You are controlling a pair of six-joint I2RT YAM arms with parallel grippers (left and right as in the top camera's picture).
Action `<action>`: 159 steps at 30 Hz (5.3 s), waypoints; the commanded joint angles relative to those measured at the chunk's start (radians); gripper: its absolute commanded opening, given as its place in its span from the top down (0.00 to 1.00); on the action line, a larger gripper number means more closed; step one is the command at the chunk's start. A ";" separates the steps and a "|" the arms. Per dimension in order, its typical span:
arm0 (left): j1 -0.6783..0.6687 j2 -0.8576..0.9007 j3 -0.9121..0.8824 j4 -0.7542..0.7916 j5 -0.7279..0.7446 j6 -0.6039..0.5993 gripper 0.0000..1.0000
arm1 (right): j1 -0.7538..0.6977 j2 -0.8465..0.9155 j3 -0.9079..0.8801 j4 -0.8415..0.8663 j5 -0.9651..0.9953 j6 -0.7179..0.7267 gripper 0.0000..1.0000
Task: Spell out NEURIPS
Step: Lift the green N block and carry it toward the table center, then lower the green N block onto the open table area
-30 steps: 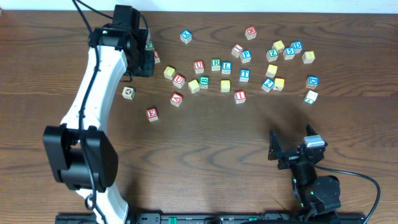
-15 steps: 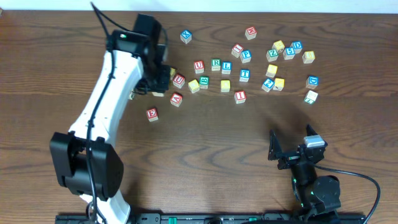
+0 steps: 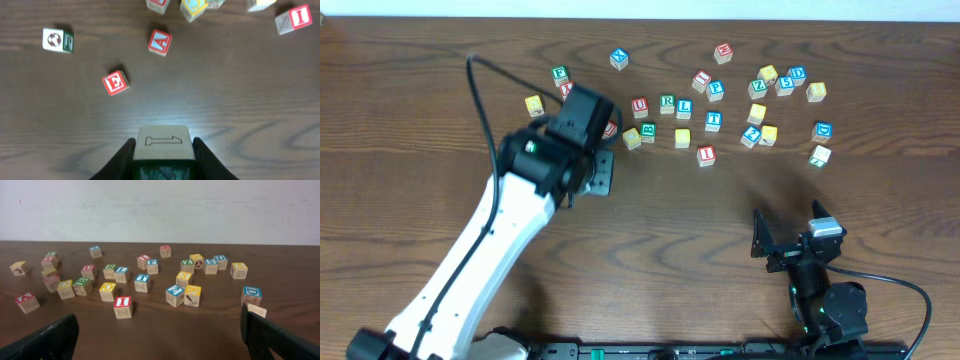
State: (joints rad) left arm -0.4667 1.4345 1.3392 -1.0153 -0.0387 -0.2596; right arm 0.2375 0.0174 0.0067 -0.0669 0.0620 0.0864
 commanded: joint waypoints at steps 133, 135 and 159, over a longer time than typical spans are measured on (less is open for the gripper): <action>-0.024 0.311 -0.370 0.468 0.027 -0.134 0.93 | -0.008 -0.003 -0.001 -0.004 -0.002 -0.006 0.01; -0.024 0.311 -0.370 0.468 0.027 -0.134 0.93 | -0.008 -0.003 -0.001 -0.004 -0.002 -0.006 0.01; -0.058 0.311 -0.371 0.489 0.019 -0.127 0.92 | -0.008 -0.003 -0.001 -0.004 -0.002 -0.006 0.01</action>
State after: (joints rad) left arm -0.5133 1.7340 0.9859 -0.5301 0.0002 -0.3923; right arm 0.2375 0.0174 0.0067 -0.0666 0.0620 0.0864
